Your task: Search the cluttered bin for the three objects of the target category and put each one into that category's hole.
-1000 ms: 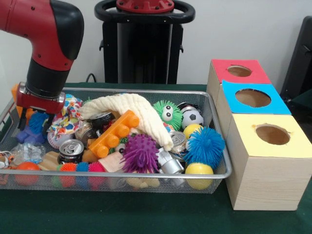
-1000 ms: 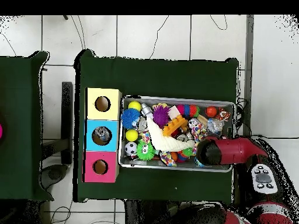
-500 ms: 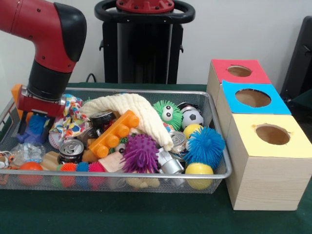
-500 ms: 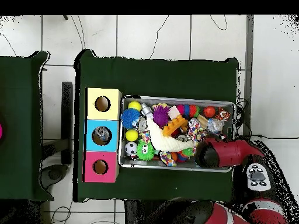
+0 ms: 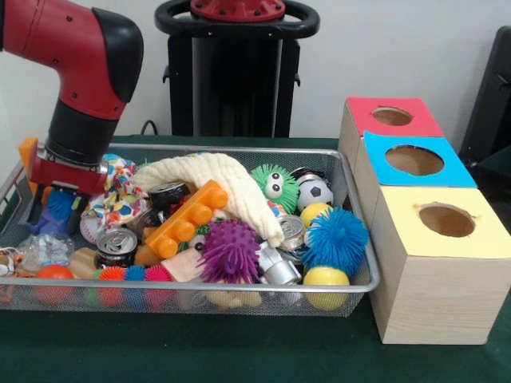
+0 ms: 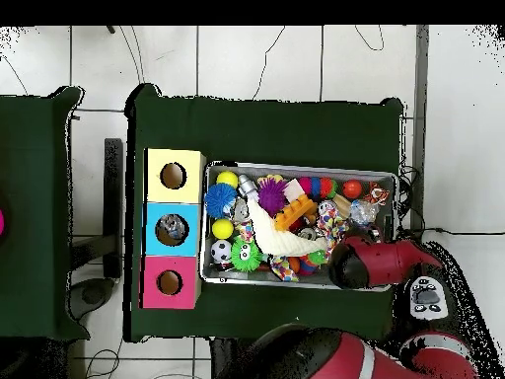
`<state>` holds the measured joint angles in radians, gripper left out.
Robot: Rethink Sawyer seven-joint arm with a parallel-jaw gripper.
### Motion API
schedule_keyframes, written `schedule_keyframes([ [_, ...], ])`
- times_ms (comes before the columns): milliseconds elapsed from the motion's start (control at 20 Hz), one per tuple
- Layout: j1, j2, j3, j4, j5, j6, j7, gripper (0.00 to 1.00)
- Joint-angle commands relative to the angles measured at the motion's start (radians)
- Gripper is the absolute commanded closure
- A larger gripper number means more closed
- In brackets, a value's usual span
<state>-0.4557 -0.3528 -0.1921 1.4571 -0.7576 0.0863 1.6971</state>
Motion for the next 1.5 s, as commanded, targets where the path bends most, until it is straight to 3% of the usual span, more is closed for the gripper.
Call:
schedule_keyframes([
  [50, 0.037, 0.076, 0.001, -0.037, -0.024, -0.122, 0.11, 0.0],
  [400, 0.086, 0.103, -0.065, -0.072, -0.04, -0.213, 0.074, 0.0],
  [800, 0.083, 0.108, -0.064, -0.087, -0.049, -0.247, 0.055, 0.0],
  [1500, 0.14, 0.101, -0.136, -0.099, -0.097, -0.376, 0.017, 0.0],
])
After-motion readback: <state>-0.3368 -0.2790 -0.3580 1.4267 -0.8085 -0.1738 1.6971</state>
